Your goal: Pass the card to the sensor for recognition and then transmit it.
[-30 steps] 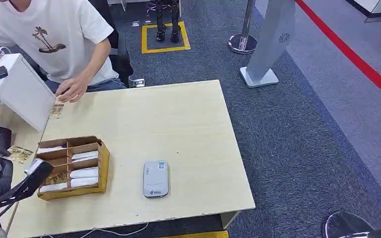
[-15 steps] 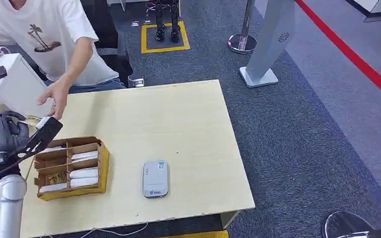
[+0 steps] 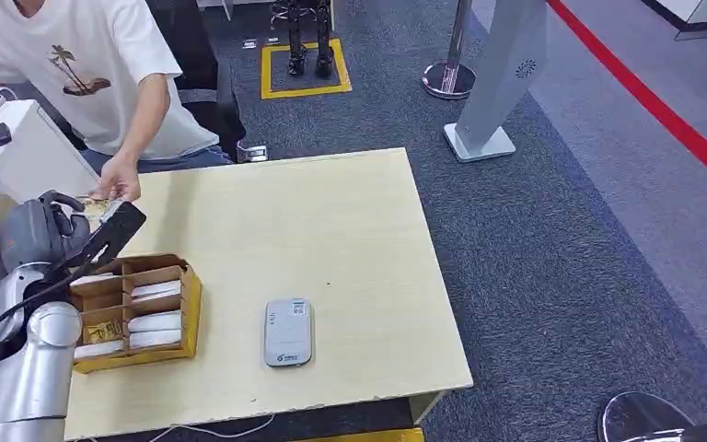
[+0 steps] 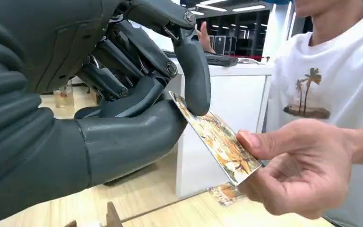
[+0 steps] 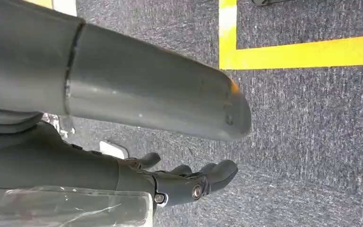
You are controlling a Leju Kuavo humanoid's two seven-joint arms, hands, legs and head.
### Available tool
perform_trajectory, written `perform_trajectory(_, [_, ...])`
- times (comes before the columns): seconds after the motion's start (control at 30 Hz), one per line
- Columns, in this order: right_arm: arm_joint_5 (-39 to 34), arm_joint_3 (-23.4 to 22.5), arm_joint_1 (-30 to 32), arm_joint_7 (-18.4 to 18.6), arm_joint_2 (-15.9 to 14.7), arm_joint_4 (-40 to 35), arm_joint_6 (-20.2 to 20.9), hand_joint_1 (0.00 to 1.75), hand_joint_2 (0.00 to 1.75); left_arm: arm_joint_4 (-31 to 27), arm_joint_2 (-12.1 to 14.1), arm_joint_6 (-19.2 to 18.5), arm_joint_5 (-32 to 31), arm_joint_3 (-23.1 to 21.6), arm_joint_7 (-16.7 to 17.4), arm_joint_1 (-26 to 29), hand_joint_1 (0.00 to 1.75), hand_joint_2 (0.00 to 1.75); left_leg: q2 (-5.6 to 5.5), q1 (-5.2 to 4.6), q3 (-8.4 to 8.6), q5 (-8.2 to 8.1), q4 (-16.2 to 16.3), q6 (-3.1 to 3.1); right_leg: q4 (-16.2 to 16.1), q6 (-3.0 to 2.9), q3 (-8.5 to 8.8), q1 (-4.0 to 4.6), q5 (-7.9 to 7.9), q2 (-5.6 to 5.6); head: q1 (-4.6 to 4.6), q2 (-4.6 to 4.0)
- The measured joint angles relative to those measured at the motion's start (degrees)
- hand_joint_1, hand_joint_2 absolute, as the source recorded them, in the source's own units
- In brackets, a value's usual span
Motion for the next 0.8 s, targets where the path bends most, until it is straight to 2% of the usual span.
perform_trajectory(0.27, [0.0,0.0,0.0,0.0,-0.1,0.0,0.0,0.00,0.00,1.3,-0.7,0.0,0.5,-0.3,0.0,-0.8,1.75,1.75,0.01,0.00,-0.01,0.00,0.0,0.00,0.0,0.00,-0.01,0.00,0.00,0.01,0.00,0.00])
perform_trajectory(0.3, [0.0,0.0,0.0,0.0,-0.1,0.0,0.0,0.00,0.00,1.5,-0.7,-0.1,0.6,-0.4,0.0,-1.0,1.20,1.75,0.01,0.00,-0.01,0.00,0.0,0.00,0.0,0.00,-0.01,0.00,0.00,0.01,-0.02,-0.02])
perform_trajectory(0.33, [-0.1,0.0,0.0,0.0,-0.2,0.0,0.0,0.00,0.00,1.6,-0.9,-0.1,1.0,-0.4,0.0,-1.2,0.00,1.75,0.01,0.00,-0.01,0.00,0.0,0.00,0.0,0.00,-0.01,0.00,0.00,0.01,0.00,-0.02])
perform_trajectory(0.37, [-0.2,0.0,0.0,0.2,-0.2,0.0,0.0,0.00,0.00,1.6,-0.9,0.0,1.5,-0.5,-0.1,-1.3,0.00,1.75,0.01,0.00,-0.01,0.00,0.0,0.00,0.0,0.00,-0.01,0.00,0.00,0.01,-0.02,0.00])
perform_trajectory(0.4, [0.1,0.0,0.0,1.4,-0.2,0.0,0.0,0.00,0.00,1.7,-1.1,0.3,2.1,-0.5,-0.1,-1.3,0.00,0.00,0.01,-0.01,0.00,-0.01,0.0,0.00,0.0,0.00,-0.01,0.00,0.00,0.02,0.00,0.00])
perform_trajectory(0.47, [0.3,0.0,0.6,2.6,-0.3,0.0,0.0,0.00,0.00,2.4,-1.7,2.0,3.3,-0.5,-1.2,-0.7,0.00,0.00,-0.03,-0.04,-0.01,-0.01,0.0,0.01,0.0,0.01,0.00,0.00,-0.01,-0.01,0.00,0.00])
perform_trajectory(0.63, [0.0,0.0,1.9,2.7,-0.5,0.0,-0.1,0.00,0.00,3.1,-2.6,5.4,8.1,-0.4,-4.0,1.3,0.00,0.00,-0.01,-0.03,-0.05,-0.01,0.0,0.01,0.0,0.01,-0.01,0.00,-0.01,0.00,0.00,-0.02])
perform_trajectory(0.8, [-0.2,0.0,2.1,3.0,-0.5,0.0,-0.3,0.00,0.00,0.8,-3.0,5.6,11.8,-0.3,-5.0,4.4,0.00,0.00,-0.03,-0.02,-0.05,-0.01,0.0,0.01,0.0,0.01,-0.01,0.00,-0.01,-0.02,0.00,-0.02])
